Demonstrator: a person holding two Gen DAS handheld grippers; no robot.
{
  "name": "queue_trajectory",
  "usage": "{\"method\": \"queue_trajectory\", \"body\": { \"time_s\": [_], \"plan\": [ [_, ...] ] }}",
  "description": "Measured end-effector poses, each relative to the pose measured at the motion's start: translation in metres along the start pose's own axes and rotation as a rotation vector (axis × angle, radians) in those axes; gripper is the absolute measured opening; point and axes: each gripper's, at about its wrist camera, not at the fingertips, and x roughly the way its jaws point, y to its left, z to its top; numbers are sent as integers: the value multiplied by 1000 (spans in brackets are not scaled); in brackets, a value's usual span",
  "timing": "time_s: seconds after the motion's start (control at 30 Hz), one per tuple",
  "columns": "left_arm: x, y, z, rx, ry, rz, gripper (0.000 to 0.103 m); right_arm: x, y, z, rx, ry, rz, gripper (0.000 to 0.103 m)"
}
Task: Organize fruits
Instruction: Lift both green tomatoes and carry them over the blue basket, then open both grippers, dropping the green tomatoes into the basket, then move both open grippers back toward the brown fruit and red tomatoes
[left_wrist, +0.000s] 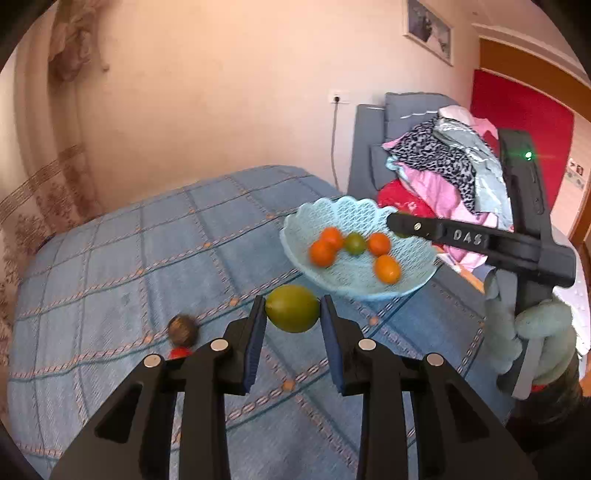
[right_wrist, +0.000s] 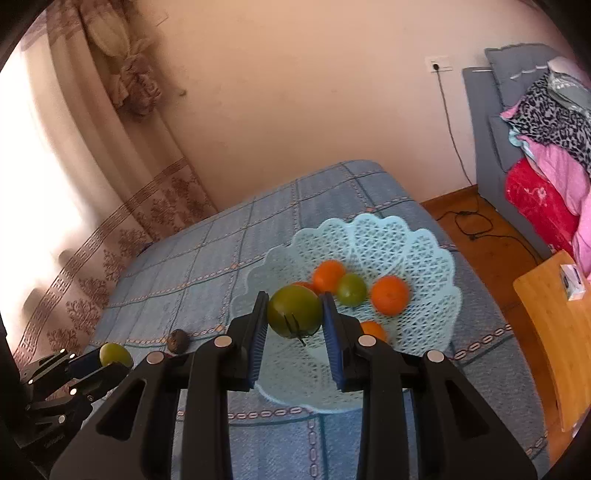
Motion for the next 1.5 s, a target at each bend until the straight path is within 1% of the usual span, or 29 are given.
{"method": "queue_trajectory", "body": {
  "time_s": [0.2, 0.53, 0.8, 1.0, 1.07, 1.1, 1.13, 1.17, 1.37, 1.4, 1.43, 1.47, 1.5],
  "plan": [
    [23, -15, 18, 13, 0, -40, 30, 0, -10, 4, 16, -10, -59, 29],
    [57, -30, 34, 26, 19, -79, 30, 7, -20, 4, 35, 8, -58, 30],
    [79, -36, 39, 40, 41, -83, 30, 12, -25, 4, 46, 21, -66, 30],
    [89, -37, 43, 35, 36, -79, 31, 14, -28, 4, 58, 27, -71, 30],
    [93, -35, 44, 23, 46, -75, 39, 16, -30, 4, 66, 32, -70, 30],
    [94, -33, 44, 15, 44, -67, 49, 16, -31, 4, 75, 36, -70, 32],
    [94, -31, 43, 8, 39, -62, 50, 17, -34, 4, 89, 38, -67, 41],
    [94, -29, 43, 2, 41, -61, 50, 16, -36, 4, 100, 34, -64, 45],
    [93, -14, 40, -45, 49, -45, 51, 9, -35, 5, 107, 13, -61, 46],
    [92, -12, 40, -50, 49, -40, 56, 8, -34, 5, 105, 11, -59, 46],
    [91, -11, 40, -54, 48, -36, 64, 7, -32, 5, 102, 8, -56, 46],
    [89, -10, 40, -60, 42, -33, 68, 6, -32, 5, 101, 6, -55, 46],
    [87, -9, 40, -62, 37, -29, 74, 6, -31, 5, 101, 5, -54, 46]
  ]
}}
